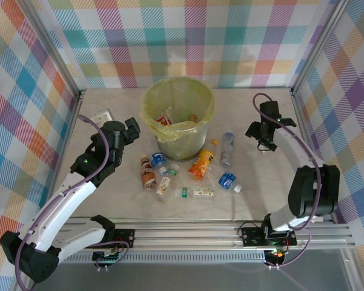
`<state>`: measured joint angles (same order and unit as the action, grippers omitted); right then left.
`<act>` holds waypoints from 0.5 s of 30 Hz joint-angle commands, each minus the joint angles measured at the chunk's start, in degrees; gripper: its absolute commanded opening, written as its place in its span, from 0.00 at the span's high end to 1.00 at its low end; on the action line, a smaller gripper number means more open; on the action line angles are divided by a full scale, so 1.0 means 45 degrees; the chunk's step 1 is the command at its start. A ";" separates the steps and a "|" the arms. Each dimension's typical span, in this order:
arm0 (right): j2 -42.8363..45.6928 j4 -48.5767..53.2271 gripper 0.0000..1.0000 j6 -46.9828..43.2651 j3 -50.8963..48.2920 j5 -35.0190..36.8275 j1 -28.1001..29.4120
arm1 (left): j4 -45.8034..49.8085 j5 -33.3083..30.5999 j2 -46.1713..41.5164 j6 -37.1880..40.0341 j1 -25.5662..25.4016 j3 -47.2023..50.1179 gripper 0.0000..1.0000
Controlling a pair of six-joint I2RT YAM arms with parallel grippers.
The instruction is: Put the plastic bottles in the bin
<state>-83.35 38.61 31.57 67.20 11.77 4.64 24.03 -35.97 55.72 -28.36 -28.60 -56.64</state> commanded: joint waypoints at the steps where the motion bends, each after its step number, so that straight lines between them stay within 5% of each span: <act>1: 0.1005 0.0148 0.38 -0.0692 0.0475 -0.0956 0.0293 | 0.0059 -0.0484 -0.0395 -0.0581 0.0169 0.0341 0.00; 15: 0.0935 0.0492 0.35 -0.2484 0.5809 -0.2587 0.3592 | -0.0043 -0.0459 -0.0494 -0.1487 0.0184 0.0910 0.00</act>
<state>-77.41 41.25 23.77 88.73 3.01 18.50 23.94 -37.39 54.13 -33.87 -28.32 -53.71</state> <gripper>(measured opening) 0.812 0.997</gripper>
